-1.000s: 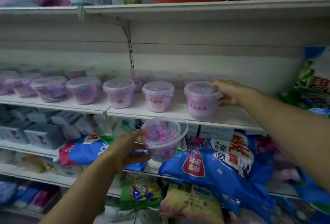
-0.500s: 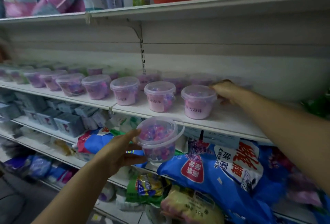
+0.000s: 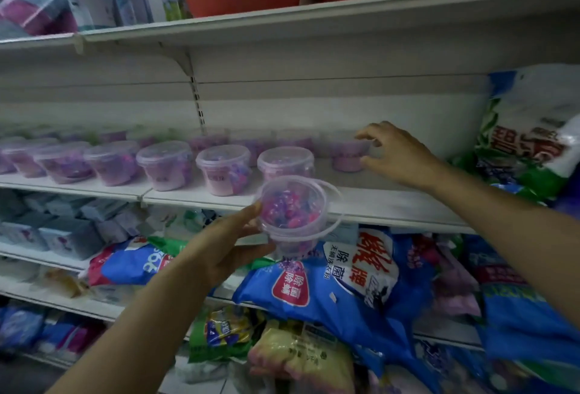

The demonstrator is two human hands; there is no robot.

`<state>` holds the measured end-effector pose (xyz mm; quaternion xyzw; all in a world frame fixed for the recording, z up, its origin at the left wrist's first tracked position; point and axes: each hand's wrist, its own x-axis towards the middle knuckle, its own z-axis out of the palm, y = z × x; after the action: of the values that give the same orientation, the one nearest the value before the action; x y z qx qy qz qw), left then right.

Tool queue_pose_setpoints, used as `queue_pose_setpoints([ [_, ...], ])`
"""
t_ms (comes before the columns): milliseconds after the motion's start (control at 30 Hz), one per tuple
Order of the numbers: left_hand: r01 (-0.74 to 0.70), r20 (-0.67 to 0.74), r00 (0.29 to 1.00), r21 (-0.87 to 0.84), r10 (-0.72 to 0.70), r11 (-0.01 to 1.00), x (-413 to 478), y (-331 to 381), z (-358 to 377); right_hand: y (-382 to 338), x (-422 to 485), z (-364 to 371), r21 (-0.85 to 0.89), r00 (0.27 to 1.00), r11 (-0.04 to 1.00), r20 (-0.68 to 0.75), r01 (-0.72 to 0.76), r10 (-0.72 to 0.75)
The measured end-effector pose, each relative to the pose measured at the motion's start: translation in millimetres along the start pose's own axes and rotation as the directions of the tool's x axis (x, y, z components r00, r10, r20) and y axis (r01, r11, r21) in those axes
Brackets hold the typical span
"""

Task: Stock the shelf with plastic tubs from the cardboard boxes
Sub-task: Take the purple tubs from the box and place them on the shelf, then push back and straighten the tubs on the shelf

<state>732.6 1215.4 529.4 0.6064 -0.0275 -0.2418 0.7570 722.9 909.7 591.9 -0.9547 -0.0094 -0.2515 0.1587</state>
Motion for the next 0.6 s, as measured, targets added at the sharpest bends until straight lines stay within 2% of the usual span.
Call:
queue_pose_setpoints([
  [133,0.061,0.045,0.997,-0.091,-0.057,0.994,6,-7,42,17,-20,-18,-0.069,1.000,0.997,0.001,0.022,-0.022],
  [333,0.124,0.098,0.990,-0.210,-0.105,0.970,15,-12,99,41,-43,-42,-0.058,0.999,0.998,-0.026,-0.027,0.026],
  [500,0.116,0.012,0.993,-0.238,-0.116,0.964,25,-9,142,53,-56,-54,-0.036,0.999,0.999,-0.048,-0.027,0.025],
  [600,0.170,0.072,0.985,-0.227,-0.158,0.959,29,-7,153,55,-59,-56,-0.035,0.999,0.999,-0.048,-0.014,0.012],
])
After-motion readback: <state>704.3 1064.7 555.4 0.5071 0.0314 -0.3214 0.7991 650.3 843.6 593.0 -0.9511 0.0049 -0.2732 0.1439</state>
